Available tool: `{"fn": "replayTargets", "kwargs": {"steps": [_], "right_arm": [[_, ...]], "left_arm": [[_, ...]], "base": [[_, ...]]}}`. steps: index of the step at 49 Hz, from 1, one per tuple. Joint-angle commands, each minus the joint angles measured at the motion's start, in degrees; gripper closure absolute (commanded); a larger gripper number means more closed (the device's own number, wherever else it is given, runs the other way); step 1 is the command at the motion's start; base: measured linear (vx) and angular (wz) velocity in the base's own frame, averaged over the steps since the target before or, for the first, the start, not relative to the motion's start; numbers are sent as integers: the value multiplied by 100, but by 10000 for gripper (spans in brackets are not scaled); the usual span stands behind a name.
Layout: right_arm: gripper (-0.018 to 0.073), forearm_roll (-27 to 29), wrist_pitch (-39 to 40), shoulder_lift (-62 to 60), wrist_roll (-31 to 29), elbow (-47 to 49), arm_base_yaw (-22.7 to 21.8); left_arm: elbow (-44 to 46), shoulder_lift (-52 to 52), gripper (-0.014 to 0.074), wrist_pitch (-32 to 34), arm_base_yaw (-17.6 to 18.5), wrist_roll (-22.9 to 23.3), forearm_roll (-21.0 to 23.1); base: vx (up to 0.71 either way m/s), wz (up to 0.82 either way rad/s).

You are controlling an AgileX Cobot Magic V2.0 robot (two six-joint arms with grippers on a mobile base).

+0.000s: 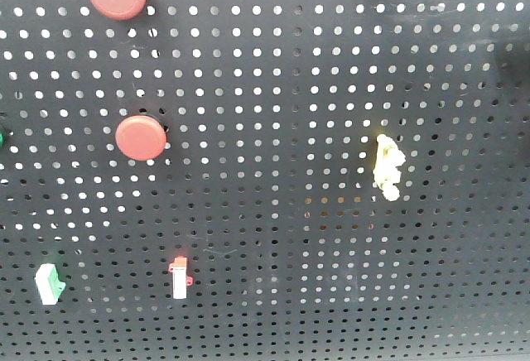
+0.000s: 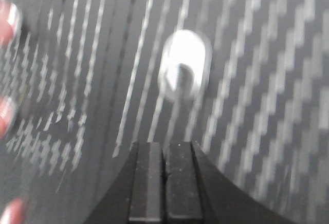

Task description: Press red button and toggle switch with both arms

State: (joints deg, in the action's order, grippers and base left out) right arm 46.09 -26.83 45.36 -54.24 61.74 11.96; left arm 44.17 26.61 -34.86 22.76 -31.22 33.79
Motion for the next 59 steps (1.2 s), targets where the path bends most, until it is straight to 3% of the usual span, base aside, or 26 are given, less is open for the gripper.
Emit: {"fn": "replayTargets", "kwargs": {"steps": [1, 5, 10, 18, 27, 42, 59], "right_arm": [[562, 79, 604, -742, 88, -797, -30], [562, 79, 770, -1644, 268, -1813, -30], [562, 74, 954, -2760, 578, -2887, -30], [562, 69, 1313, -3854, 906, -3817, -30], [562, 75, 2008, -4045, 854, -4137, -30], [562, 79, 1982, -4045, 842, -4137, -30], [562, 79, 1982, -4045, 842, -4137, -30]], "left_arm": [[86, -37, 594, -94, -44, 805, -837], [-276, -416, 594, -211, -74, 1455, -1840], [-901, -1162, 594, -210, -74, 1996, -2333], [-1895, -2285, 594, 213, -74, 2039, -2354], [-2614, -2561, 594, 1395, -74, 2019, -2359], [-2738, -2561, 594, 1154, -74, 2019, -2359], [-2922, -2655, 594, 1336, -131, 2019, -2386]], "base": [[0, 0], [0, 0], [0, 0], [0, 0], [0, 0], [0, 0], [0, 0]]}}
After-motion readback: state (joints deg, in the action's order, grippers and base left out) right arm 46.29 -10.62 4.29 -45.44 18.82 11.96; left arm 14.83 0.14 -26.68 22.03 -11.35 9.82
